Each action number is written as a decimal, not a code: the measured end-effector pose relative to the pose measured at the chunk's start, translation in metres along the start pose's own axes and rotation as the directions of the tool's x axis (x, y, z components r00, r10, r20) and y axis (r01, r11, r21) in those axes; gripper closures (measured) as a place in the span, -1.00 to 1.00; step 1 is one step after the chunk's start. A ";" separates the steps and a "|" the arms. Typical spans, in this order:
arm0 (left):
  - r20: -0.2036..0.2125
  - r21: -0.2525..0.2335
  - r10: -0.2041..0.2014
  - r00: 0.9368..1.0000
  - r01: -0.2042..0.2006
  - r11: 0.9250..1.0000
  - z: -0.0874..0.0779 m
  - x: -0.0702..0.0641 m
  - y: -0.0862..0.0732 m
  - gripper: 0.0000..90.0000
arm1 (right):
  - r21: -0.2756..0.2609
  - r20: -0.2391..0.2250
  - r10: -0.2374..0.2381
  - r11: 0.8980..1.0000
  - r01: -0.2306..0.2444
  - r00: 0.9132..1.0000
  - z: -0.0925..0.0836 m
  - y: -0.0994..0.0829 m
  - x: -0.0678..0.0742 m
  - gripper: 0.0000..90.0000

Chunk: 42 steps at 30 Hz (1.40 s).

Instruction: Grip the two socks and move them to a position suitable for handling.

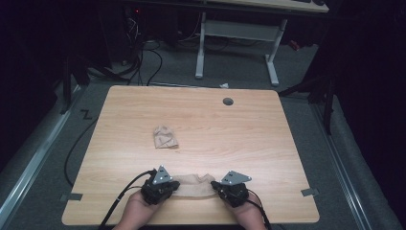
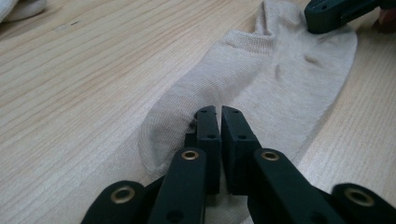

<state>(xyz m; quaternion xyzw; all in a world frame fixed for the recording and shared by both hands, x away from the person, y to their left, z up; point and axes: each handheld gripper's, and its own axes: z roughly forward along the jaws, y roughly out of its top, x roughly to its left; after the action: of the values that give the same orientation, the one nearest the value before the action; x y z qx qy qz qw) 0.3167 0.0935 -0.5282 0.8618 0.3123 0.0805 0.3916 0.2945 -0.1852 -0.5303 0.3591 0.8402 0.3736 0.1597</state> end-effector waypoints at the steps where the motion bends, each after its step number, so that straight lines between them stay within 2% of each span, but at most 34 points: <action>1: 0.000 0.000 0.000 1.000 0.000 1.000 0.000 0.000 0.000 0.89 | -0.004 -0.001 -0.002 1.000 0.002 1.000 0.000 0.000 0.000 1.00; 4: -0.016 -0.010 0.000 1.000 0.000 1.000 -0.003 0.000 0.000 0.78 | -0.059 -0.003 -0.012 0.998 0.011 1.000 -0.005 0.001 0.000 1.00; 9: -0.028 -0.084 -0.017 0.999 0.015 0.996 -0.013 0.003 0.006 0.70 | -0.143 0.018 0.023 0.990 -0.020 1.000 -0.015 0.000 -0.006 0.97; 11: -0.035 -0.094 -0.019 0.999 0.016 0.995 -0.014 0.005 0.008 0.65 | -0.150 0.021 0.034 0.988 -0.030 0.999 -0.016 -0.001 -0.007 0.95; 12: -0.060 -0.113 -0.024 0.998 0.017 0.993 -0.018 0.008 0.011 0.63 | -0.155 0.023 0.045 0.987 -0.041 0.999 -0.017 -0.002 -0.010 0.92; 15: -0.084 -0.121 -0.039 0.996 0.029 0.992 -0.020 0.015 0.015 0.60 | -0.156 0.019 0.052 0.986 -0.049 0.998 -0.017 -0.003 -0.011 0.90; 17: -0.128 -0.136 -0.059 0.990 0.042 0.990 -0.025 0.022 0.020 0.56 | -0.164 0.014 0.049 0.985 -0.046 0.999 -0.018 -0.003 -0.010 0.88; 21: -0.195 -0.151 -0.073 0.978 0.044 0.988 -0.028 0.034 0.025 0.44 | -0.167 0.010 0.046 0.985 -0.043 0.999 -0.018 -0.003 -0.011 0.87; 23: -0.227 -0.147 -0.087 0.970 0.055 0.988 -0.027 0.044 0.027 0.40 | -0.165 0.007 0.046 0.985 -0.044 0.999 -0.018 -0.003 -0.011 0.86; 28: -0.270 -0.130 -0.149 0.951 0.118 0.985 -0.019 0.071 0.033 0.36 | -0.163 0.004 0.040 0.986 -0.039 0.999 -0.018 -0.003 -0.011 0.83; 29: -0.273 -0.134 -0.156 0.949 0.124 0.983 -0.017 0.075 0.033 0.36 | -0.163 0.003 0.041 0.986 -0.040 0.999 -0.018 -0.003 -0.011 0.83; 31: -0.273 -0.120 -0.165 0.948 0.137 0.983 -0.010 0.081 0.037 0.34 | -0.162 0.005 0.043 0.986 -0.041 0.999 -0.017 -0.003 -0.011 0.82; 36: -0.300 -0.070 -0.122 0.946 0.105 0.992 0.005 0.089 0.051 0.32 | -0.158 0.002 0.041 0.987 -0.040 0.999 -0.017 -0.003 -0.011 0.82; 38: -0.297 -0.061 -0.123 0.947 0.110 0.992 0.011 0.094 0.058 0.33 | -0.156 -0.001 0.038 0.987 -0.038 0.999 -0.016 -0.003 -0.011 0.82; 41: -0.306 -0.044 -0.099 0.947 0.089 0.995 0.018 0.099 0.069 0.34 | -0.153 -0.003 0.038 0.987 -0.038 0.999 -0.016 -0.003 -0.011 0.82; 42: -0.302 -0.044 -0.103 0.948 0.094 0.995 0.021 0.101 0.074 0.32 | -0.153 -0.002 0.038 0.987 -0.038 0.999 -0.016 -0.004 -0.011 0.82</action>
<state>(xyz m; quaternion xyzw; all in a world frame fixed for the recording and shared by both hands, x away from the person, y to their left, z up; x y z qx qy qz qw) 0.4396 0.1048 -0.4995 0.8166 0.4104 0.1969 0.3549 0.2918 -0.2032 -0.5221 0.3617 0.8020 0.4399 0.1801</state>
